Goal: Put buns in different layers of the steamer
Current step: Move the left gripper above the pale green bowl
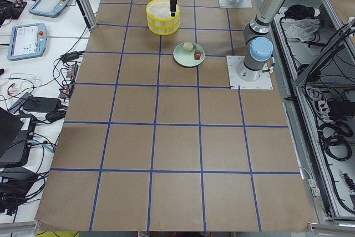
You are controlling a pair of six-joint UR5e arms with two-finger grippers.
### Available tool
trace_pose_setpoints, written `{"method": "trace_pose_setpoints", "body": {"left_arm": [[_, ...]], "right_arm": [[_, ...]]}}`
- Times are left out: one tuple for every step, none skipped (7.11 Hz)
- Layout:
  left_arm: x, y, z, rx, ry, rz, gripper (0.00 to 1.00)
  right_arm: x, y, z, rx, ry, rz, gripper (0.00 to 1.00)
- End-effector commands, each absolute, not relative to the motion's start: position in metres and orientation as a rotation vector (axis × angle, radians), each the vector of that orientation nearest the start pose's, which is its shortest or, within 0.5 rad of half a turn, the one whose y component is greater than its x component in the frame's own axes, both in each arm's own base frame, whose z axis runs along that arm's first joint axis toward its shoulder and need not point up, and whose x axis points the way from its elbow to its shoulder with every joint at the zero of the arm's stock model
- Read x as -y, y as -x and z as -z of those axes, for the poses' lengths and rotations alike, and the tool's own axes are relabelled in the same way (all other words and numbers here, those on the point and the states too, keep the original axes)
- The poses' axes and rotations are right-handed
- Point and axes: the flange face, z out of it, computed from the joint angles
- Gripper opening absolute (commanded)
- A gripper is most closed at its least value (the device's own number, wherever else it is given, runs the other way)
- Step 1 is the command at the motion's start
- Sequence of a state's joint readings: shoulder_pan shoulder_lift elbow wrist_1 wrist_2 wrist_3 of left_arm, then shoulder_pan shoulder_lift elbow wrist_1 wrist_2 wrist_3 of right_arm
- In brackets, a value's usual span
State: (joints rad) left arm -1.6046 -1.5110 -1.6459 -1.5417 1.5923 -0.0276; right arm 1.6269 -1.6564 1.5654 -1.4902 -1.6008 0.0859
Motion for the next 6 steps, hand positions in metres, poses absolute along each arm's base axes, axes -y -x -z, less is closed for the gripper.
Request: {"method": "trace_pose_setpoints", "body": {"left_arm": [[0.4638,0.1446,-0.4831,-3.119,-0.002,0.023,1.0],[0.4634,0.1446,-0.4827,-3.119,-0.002,0.015,1.0],[0.4627,0.1444,-0.4832,-3.117,-0.002,0.015,1.0],[0.4625,0.1454,-0.4832,-3.12,-0.005,0.015,1.0],[0.4621,0.1451,-0.4841,-3.117,-0.005,0.02,1.0],[0.462,0.1451,-0.484,-3.117,-0.005,0.018,1.0]], "right_arm": [[0.4495,-0.1556,-0.5242,-3.166,-0.052,0.049,0.99],[0.4495,-0.1557,-0.5242,-3.165,-0.052,0.049,0.99],[0.4495,-0.1561,-0.5242,-3.162,-0.051,0.049,0.99],[0.45,-0.1562,-0.5235,-3.16,-0.051,0.046,0.99],[0.4495,-0.1564,-0.5242,-3.159,-0.051,0.048,0.99],[0.4495,-0.1562,-0.5242,-3.16,-0.051,0.048,0.99]]}}
